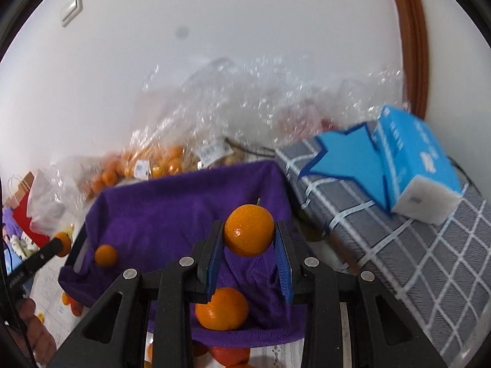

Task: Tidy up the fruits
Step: 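Carry both held fruits over the purple towel and lower them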

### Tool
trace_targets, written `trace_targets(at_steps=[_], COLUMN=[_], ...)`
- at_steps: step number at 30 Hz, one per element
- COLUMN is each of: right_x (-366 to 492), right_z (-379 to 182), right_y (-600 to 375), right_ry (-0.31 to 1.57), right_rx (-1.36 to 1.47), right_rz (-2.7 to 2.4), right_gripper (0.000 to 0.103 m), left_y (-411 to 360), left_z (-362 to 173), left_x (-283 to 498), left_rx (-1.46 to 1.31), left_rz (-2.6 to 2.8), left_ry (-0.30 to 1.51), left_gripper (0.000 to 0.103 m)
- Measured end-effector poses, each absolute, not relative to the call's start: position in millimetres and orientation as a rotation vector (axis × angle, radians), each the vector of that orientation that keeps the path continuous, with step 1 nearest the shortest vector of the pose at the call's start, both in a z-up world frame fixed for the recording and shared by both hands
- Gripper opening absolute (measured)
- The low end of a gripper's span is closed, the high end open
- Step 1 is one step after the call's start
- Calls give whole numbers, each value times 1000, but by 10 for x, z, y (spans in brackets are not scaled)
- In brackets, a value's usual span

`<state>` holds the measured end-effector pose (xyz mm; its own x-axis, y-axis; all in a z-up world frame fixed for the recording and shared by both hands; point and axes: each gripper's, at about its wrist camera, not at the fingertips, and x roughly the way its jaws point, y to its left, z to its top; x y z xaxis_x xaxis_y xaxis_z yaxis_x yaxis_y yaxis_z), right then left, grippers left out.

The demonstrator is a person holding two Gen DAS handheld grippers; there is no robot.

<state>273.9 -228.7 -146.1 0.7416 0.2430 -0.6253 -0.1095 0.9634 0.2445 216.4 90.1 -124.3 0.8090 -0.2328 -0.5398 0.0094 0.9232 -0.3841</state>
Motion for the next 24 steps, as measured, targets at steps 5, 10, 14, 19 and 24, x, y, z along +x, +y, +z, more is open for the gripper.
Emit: trace_targets(at_steps=[5,10,14,19,24], right_x=[2781,2785,2816,2832,2857], right_z=[-1608,-1655,-1691,-1718,-1760], right_y=[-2278,-2294,-2268,-2214,-2186], right_ry=[734,738,755,766,786], right_rx=[188,212,220,211,207], right_rz=[199,223,236,246,256], right_gripper=[32,32,32,32,32], left_y=[848,784,718,641,622], left_z=[-1320,-1392,-1442,-1488,-1506], left_x=[2181,2220,2245,2277,2295], left_rx=[-361,-358,-348,-333,-322], left_rz=[-119,-126,-138,-152,-150], left_ry=[646,676,700,725,735], left_gripper=[31,31,31,31,31])
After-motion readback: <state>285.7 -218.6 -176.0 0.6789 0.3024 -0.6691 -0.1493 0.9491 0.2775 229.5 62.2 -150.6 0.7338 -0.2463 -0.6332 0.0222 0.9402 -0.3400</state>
